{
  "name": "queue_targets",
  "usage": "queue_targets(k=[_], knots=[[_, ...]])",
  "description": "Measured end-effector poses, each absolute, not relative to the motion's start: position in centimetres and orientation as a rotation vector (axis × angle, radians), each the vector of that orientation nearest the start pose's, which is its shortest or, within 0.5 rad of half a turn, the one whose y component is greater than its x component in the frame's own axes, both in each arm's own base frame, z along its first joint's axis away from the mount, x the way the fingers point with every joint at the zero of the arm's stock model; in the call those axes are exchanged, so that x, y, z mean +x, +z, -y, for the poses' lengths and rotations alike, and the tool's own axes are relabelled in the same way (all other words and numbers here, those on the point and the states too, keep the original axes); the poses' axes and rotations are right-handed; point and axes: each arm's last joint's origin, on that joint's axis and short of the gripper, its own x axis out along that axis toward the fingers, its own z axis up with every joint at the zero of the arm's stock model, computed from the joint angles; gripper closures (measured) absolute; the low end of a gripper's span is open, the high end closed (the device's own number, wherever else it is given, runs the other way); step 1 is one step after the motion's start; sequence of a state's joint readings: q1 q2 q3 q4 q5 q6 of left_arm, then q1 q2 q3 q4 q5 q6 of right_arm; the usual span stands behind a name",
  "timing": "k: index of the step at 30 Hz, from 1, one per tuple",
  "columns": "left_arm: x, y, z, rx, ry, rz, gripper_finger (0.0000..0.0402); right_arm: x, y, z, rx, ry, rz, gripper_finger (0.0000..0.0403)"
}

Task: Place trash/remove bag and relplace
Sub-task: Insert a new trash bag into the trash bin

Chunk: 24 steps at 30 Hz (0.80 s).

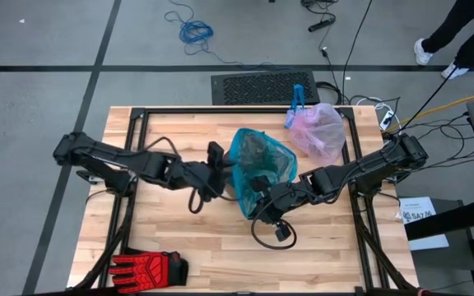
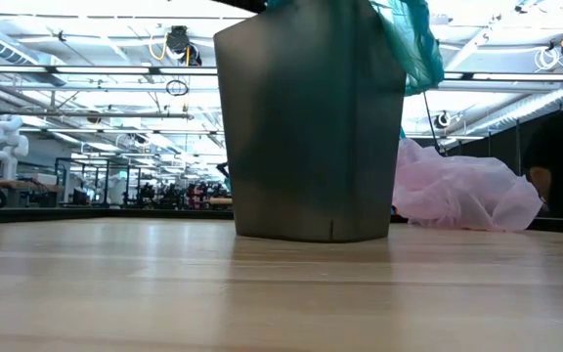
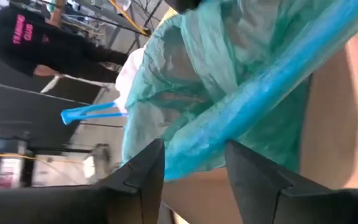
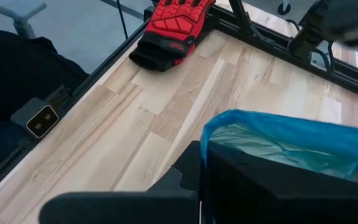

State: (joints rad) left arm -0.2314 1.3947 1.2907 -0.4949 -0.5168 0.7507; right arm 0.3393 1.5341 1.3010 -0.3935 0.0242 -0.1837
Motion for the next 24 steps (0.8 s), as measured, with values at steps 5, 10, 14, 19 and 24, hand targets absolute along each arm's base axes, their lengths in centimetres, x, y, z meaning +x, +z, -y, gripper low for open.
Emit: queue_targets(k=[5,10,14,19,24], knots=[[31.2,32.7,5.6,1.112,0.094,-0.736,0.0229,32.2,31.2,-11.3,-0.290,0.361,-0.590,0.0403],[31.9,31.7,5.5,1.192,0.175,-0.818,0.0252,32.2,31.2,-11.3,-0.278,0.358,-0.593,0.0403],[31.6,31.9,5.5,1.200,0.282,-0.843,0.0321,32.1,31.2,-11.3,-0.277,0.358,-0.597,0.0403],[30.4,33.2,6.1,1.172,0.408,-0.814,0.0392,32.1,31.2,-11.3,-0.278,0.355,-0.600,0.0403],[28.8,34.2,7.1,1.077,0.437,-0.755,0.0399,32.1,31.2,-11.3,-0.278,0.356,-0.601,0.0403]])
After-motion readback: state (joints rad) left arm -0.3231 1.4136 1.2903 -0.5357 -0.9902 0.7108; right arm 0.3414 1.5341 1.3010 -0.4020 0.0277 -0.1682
